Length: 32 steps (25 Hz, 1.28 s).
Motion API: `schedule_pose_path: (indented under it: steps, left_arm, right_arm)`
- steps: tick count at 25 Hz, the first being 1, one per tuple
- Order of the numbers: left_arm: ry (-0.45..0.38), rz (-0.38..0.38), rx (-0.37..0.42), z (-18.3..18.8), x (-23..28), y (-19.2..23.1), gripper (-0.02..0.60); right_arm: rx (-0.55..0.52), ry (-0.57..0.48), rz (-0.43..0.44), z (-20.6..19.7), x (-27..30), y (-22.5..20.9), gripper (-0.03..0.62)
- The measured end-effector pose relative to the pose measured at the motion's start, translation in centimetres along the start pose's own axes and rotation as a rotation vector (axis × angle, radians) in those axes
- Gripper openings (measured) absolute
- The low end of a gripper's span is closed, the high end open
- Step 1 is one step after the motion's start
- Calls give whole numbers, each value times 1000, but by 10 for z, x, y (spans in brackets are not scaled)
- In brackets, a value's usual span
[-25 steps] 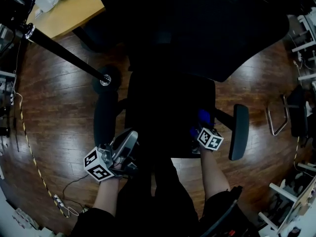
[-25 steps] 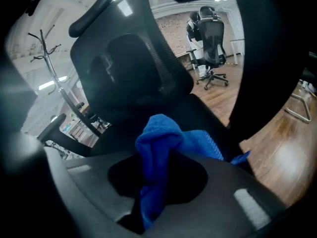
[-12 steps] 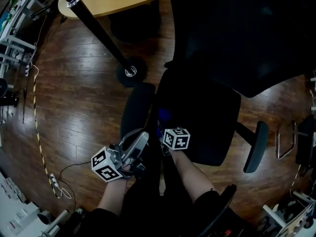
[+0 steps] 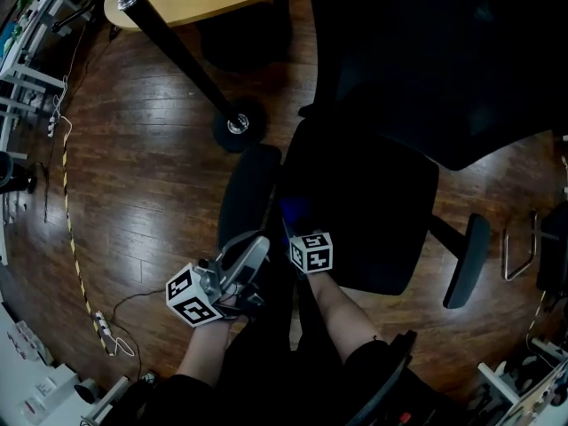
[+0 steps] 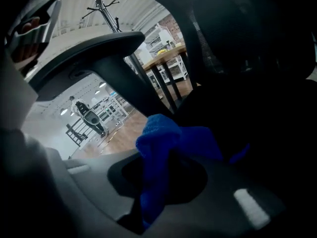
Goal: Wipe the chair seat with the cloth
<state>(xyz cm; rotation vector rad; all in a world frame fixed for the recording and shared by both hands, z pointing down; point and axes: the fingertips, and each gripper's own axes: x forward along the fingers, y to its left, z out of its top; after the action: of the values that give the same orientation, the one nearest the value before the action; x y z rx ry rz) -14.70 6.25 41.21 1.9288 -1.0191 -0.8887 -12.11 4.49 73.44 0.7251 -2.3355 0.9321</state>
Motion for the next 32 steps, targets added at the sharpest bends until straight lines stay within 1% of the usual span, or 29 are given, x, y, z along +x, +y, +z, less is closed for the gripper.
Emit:
schedule_pose_path:
  steps: [3,5,7,10,13,16,19,24,26,29,30,32]
  left_arm:
    - [35,-7,-9,-8,10,5,0]
    - [66,-26,-20,-17,23,6,2]
    - [96,-56,-29,-26,38,2,0]
    - [142,-93,-36,-40,57,-4,0]
    - [187,-107,-47,-55,72,-7,0]
    - [221,-118,-50,-66,83,-10,0]
    - [242,-115,-51,-71,90,-8,0]
    - [254,-126,-54,-77,97,-13,0]
    - [253,-128,-51,-77,97,-14,0]
    - [244,-126,-48,-74,94,-13,0]
    - [238,-122,-47,-72,91,-12,2]
    - [221,-104,-43,-67,84,-8,0]
  right_arm:
    - [41,7,-49,-13,-17,-32,60]
    - [54,17,-99,-25,-37,-60,60]
    - [73,16,-165,-34,-65,-93,60]
    - [127,0,-272,-45,-110,-142,60]
    - [167,-1,-364,-60,-158,-187,60]
    - [221,-26,-457,-63,-211,-228,60]
    - [273,-59,-530,-66,-247,-252,60]
    - [273,-69,-565,-70,-257,-257,60]
    - [281,-80,-563,-67,-258,-257,60]
    - [299,-97,-543,-66,-261,-257,60]
    - [306,-103,-531,-65,-259,-253,60]
    - [310,-120,-477,-63,-243,-231,60]
